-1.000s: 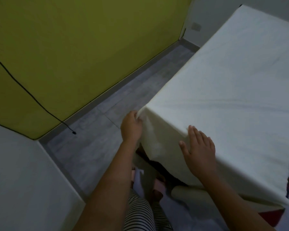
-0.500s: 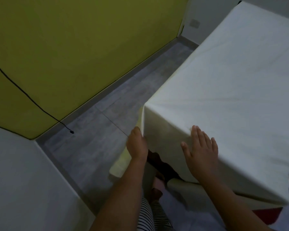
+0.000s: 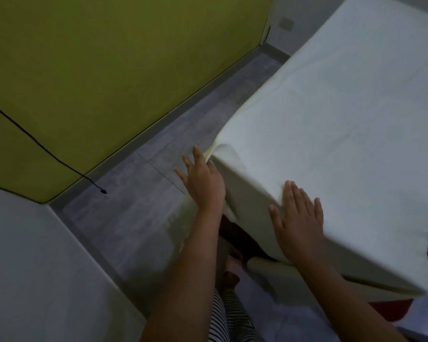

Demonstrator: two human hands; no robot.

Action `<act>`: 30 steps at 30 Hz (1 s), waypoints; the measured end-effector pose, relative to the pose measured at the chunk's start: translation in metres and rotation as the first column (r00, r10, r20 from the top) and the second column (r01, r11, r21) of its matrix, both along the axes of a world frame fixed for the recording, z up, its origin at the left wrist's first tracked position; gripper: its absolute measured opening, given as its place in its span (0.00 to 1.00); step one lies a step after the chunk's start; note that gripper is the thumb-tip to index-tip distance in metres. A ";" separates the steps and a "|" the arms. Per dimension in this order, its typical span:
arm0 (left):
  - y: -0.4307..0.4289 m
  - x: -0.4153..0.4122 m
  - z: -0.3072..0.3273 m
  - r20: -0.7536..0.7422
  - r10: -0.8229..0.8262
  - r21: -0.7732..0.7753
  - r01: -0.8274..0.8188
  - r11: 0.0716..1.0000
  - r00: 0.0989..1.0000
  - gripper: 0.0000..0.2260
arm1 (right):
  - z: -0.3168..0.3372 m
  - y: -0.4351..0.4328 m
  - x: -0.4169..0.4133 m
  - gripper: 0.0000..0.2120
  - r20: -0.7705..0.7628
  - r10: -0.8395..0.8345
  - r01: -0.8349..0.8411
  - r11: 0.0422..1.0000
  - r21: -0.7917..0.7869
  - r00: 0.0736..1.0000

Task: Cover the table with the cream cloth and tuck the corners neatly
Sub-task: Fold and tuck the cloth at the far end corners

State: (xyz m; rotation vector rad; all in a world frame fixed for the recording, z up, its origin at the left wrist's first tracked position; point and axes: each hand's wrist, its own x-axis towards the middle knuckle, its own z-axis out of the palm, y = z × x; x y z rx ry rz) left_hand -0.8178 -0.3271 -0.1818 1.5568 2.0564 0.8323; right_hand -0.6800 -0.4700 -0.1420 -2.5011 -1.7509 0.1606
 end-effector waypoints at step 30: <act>-0.025 0.020 -0.018 -0.033 -0.179 -0.322 0.159 0.933 0.983 0.27 | -0.011 -0.012 -0.012 0.32 0.024 -0.079 0.078 0.995 0.065 0.997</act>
